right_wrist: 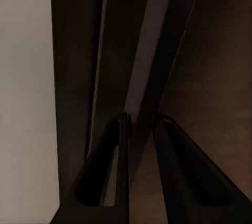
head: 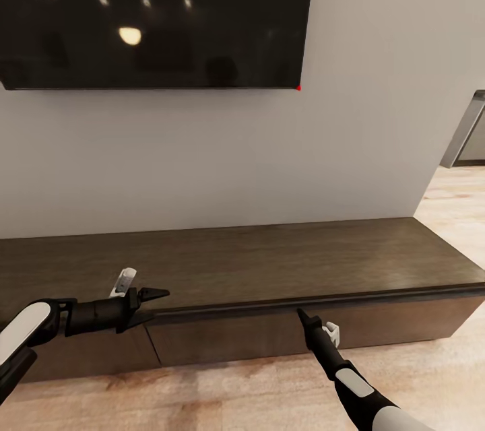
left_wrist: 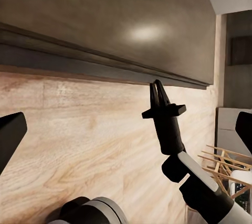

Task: Place each of the two pumpkins and all three candles from the living room inside a cabinet in the living room (use any cabinet), then make sure every cabinet is closed, and position the cauldron so it is next to a table in the living room.

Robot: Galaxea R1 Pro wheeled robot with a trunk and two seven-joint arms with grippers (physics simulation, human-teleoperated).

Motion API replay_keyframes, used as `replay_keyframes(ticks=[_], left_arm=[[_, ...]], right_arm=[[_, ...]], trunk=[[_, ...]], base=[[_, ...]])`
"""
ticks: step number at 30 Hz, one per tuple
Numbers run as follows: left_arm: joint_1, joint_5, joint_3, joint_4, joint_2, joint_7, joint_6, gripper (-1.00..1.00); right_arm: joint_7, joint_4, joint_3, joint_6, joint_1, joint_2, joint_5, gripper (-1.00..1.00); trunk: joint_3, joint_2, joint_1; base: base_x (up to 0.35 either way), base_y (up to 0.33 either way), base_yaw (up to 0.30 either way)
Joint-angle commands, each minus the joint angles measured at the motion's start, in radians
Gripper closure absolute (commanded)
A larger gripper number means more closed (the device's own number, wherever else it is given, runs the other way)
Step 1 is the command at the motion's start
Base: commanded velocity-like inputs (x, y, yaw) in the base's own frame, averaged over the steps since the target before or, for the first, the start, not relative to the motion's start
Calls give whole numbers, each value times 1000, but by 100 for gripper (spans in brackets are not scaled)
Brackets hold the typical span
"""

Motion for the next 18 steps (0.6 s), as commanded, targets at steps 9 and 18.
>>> replay_keyframes(ticks=[9, 18], left_arm=[[-1, 11, -1, -1, 1, 9, 0, -100], [0, 11, -1, 2, 1, 9, 0, -100]], right_arm=[[5, -30, 4, 9, -1, -2, -14, 100], [0, -28, 5, 10, -1, -18, -14, 100]], trunk=[[-1, -1, 0], [-1, -1, 0]], base=[[0, 0, 0], [-45, 0, 0]])
